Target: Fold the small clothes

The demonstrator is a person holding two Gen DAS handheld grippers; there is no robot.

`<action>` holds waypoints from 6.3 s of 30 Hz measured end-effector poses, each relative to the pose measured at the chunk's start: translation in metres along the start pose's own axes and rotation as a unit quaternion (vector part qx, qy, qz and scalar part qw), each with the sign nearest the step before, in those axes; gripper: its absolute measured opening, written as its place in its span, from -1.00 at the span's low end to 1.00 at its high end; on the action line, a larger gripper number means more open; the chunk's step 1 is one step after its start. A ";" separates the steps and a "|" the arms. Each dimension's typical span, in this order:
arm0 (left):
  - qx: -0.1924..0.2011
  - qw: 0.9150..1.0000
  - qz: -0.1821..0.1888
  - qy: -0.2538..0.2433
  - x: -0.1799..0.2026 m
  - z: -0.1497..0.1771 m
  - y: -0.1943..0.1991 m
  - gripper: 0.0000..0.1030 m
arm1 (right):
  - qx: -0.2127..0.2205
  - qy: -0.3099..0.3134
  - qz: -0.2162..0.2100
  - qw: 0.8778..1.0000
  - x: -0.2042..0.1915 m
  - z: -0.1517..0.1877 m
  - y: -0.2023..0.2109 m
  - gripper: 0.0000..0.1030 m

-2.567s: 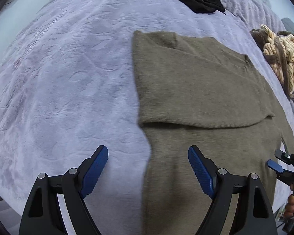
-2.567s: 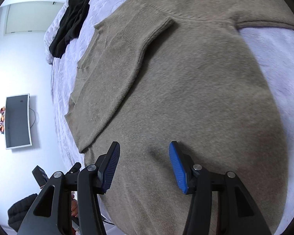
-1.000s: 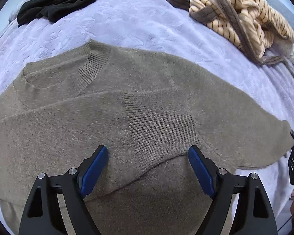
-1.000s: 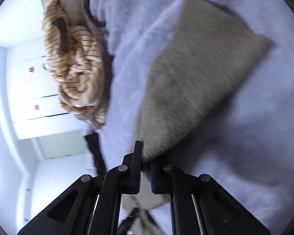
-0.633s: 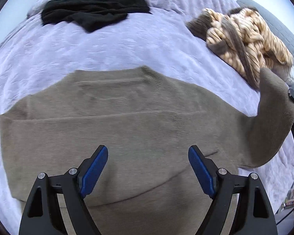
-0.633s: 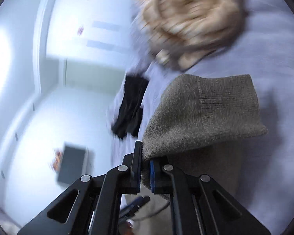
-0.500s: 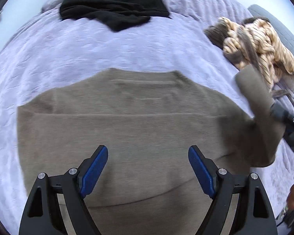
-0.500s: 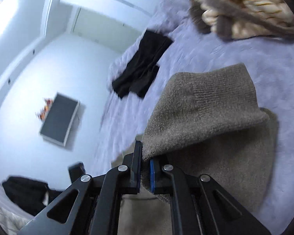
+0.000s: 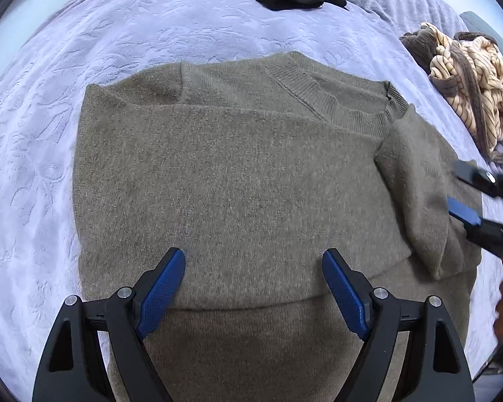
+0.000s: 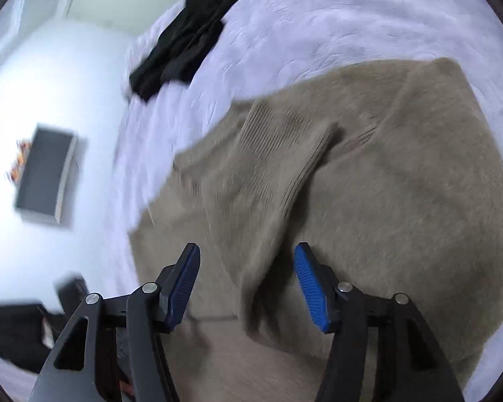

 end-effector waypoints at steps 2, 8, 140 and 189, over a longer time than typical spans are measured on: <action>-0.001 1.000 0.012 0.002 -0.001 0.003 0.005 0.64 | -0.015 -0.048 -0.012 0.999 0.012 -0.010 -0.017 0.17; 0.007 1.000 0.023 0.008 -0.028 0.023 0.028 0.64 | 0.018 0.052 -0.072 0.996 -0.061 -0.015 -0.035 -0.87; -0.077 0.995 -0.042 0.047 -0.125 0.052 0.040 0.27 | -0.040 0.029 0.153 0.987 0.014 0.108 0.080 0.02; -0.091 0.992 -0.087 0.019 0.013 0.142 0.142 0.89 | -0.134 0.133 0.144 0.971 -0.007 0.148 0.111 0.60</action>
Point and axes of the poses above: each gripper's, at about its wrist camera, not at the fingertips, and y roughly against the way its jaws point, x to its right, z to its underside, the point moved 4 cm from there along -y, roughly the way its jaws point, and after that the axes turned 9 degrees about -z, right-handed, at the moved point
